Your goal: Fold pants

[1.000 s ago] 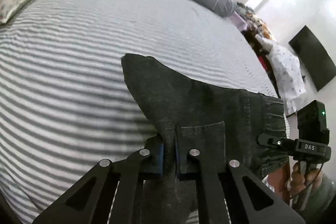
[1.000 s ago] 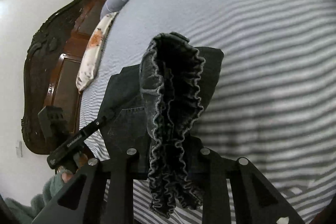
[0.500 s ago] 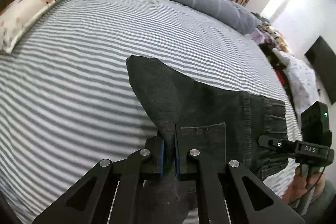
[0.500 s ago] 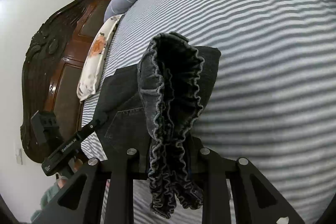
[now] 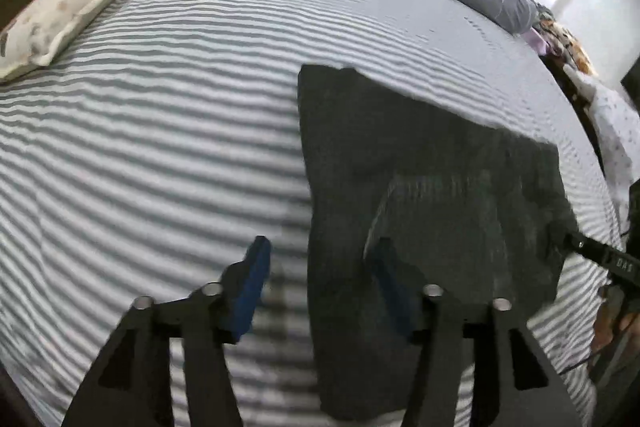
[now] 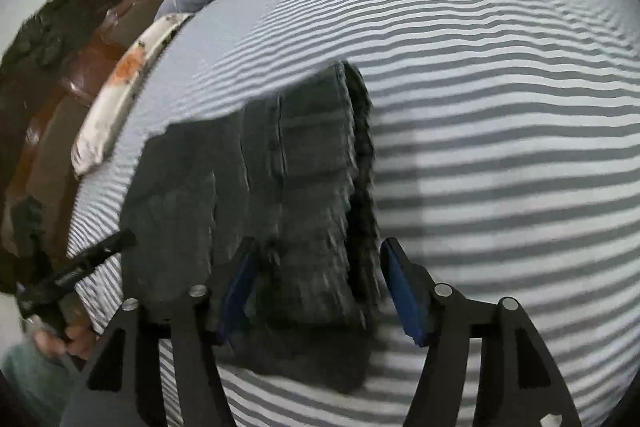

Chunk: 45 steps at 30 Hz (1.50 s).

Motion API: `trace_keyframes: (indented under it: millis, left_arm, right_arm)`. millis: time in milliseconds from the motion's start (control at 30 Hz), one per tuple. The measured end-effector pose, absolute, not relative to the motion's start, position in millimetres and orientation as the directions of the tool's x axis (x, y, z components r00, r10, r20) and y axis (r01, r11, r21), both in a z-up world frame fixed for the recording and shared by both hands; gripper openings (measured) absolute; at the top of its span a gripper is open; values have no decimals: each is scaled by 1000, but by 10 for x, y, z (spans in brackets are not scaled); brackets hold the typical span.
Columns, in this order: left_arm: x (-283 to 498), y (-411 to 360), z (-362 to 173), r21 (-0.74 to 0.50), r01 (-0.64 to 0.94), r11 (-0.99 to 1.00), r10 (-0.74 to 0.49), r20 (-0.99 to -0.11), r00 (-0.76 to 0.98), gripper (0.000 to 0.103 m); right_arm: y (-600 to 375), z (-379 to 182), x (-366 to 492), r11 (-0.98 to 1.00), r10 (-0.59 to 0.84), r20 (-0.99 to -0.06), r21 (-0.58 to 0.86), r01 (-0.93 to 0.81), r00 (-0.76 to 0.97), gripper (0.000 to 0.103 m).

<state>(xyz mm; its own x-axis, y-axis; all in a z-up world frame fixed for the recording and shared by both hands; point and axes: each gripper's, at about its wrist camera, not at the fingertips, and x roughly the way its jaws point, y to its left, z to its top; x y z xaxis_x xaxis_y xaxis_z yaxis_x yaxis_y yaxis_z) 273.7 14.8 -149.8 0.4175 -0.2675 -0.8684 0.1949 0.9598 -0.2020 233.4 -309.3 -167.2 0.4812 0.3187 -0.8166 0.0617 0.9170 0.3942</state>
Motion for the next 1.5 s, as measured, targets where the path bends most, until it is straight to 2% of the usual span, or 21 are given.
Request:
trace_keyframes:
  millis: [267,433,700,767,900,1133,1400,1500]
  left_arm:
    - [2392,28,-1716,-74,201,977,-159,-881,446,59]
    - [2256,-76,-1456,5,192,981,-88,-876,475,59]
    - [1694,-143,-882,71,178,981,-40,-834,550,77]
    - [1523,-156,-741,69,178,982,-44,-826,562,80]
    - [1168,-138,-502,83,161,983,-29,-804,594,87]
    - [738,-20,-251,68,115,991,-20,-778,628,93]
    - [540,-72,-287,88,105,991,4,-783,622,97]
    - [490,-108,-296,110,104,988,21,-780,625,97]
  right_arm:
    - [-3094,-1833,2216,938,233,-843,326,116,485,68]
    - [-3033,-1505,2094,941,205,-833,313,131,514,69]
    - [-2619,-773,1419,992,27,-800,94,80,600,90]
    - [-2501,-668,1310,995,-2,-792,61,82,610,99]
    - [-2319,-475,983,994,-40,-771,32,101,635,100]
    - [-2191,-333,615,991,-65,-755,29,131,653,102]
    - [-2117,-396,407,990,-18,-760,79,119,650,102]
    - [-2070,-452,377,993,-34,-765,46,107,643,102]
